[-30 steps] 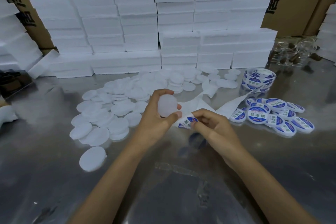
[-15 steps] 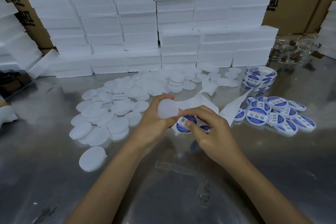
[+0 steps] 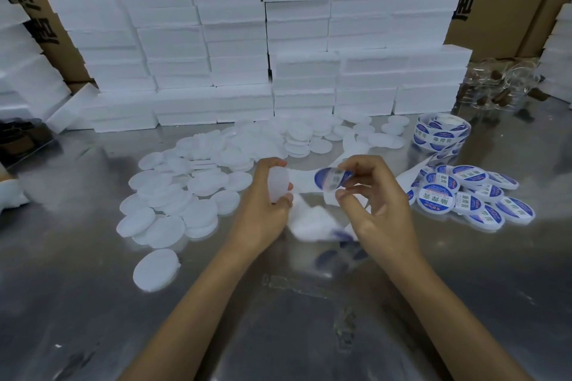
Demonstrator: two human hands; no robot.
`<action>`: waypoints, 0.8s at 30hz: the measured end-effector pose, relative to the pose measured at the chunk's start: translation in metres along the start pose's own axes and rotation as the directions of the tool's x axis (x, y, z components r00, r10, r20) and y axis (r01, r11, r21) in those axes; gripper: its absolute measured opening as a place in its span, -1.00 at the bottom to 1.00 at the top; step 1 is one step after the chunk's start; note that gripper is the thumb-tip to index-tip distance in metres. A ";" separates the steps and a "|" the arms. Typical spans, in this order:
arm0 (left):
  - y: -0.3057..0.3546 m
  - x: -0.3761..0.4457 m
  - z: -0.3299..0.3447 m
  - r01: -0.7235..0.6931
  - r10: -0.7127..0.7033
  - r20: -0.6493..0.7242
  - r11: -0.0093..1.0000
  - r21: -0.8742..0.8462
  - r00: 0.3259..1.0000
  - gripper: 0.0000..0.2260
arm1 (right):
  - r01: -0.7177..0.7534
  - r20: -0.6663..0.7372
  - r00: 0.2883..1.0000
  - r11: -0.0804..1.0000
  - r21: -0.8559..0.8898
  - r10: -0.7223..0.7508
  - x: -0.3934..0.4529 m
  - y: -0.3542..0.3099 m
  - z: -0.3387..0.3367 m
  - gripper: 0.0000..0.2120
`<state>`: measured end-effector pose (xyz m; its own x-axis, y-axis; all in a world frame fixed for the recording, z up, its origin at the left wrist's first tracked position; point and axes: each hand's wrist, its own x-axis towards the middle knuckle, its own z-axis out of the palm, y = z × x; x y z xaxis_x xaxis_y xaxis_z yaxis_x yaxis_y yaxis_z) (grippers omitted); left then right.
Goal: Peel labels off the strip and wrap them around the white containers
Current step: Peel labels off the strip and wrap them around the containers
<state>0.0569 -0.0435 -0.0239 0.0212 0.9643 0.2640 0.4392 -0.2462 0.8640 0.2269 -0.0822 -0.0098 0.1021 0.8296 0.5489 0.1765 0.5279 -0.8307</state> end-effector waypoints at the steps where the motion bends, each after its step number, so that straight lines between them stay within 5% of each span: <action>1: 0.003 0.001 -0.003 -0.015 0.014 -0.037 0.999 -0.037 0.999 -0.65 | -0.010 -0.018 1.000 1.000 0.024 0.010 0.001 0.000 -0.001 -0.63; 5: 0.024 0.009 -0.017 0.013 -0.049 -0.061 0.871 -0.492 0.997 -0.86 | -0.105 -0.069 0.990 0.975 0.196 0.120 0.007 -0.004 -0.001 -0.70; 8: 0.034 0.007 -0.022 0.122 -0.090 0.084 0.614 -0.780 0.992 -0.63 | -0.181 -0.002 0.981 0.923 0.338 0.193 0.016 -0.015 0.006 -0.81; 12: 0.038 0.001 -0.018 0.241 -0.089 0.225 0.455 -0.857 0.970 -0.40 | -0.169 0.069 0.986 0.925 0.340 0.154 0.028 -0.026 0.023 -0.82; 24: 0.041 -0.003 -0.008 0.249 -0.025 0.276 0.516 -0.819 0.961 -0.35 | -0.171 -0.005 0.984 0.957 0.236 0.177 0.022 -0.018 0.040 -0.78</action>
<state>0.0676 -0.0572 0.0137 0.2574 0.9596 0.1132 -0.5040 0.0334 0.8631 0.1867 -0.0660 0.0132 0.1366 0.9091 0.3935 -0.0798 0.4061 -0.9103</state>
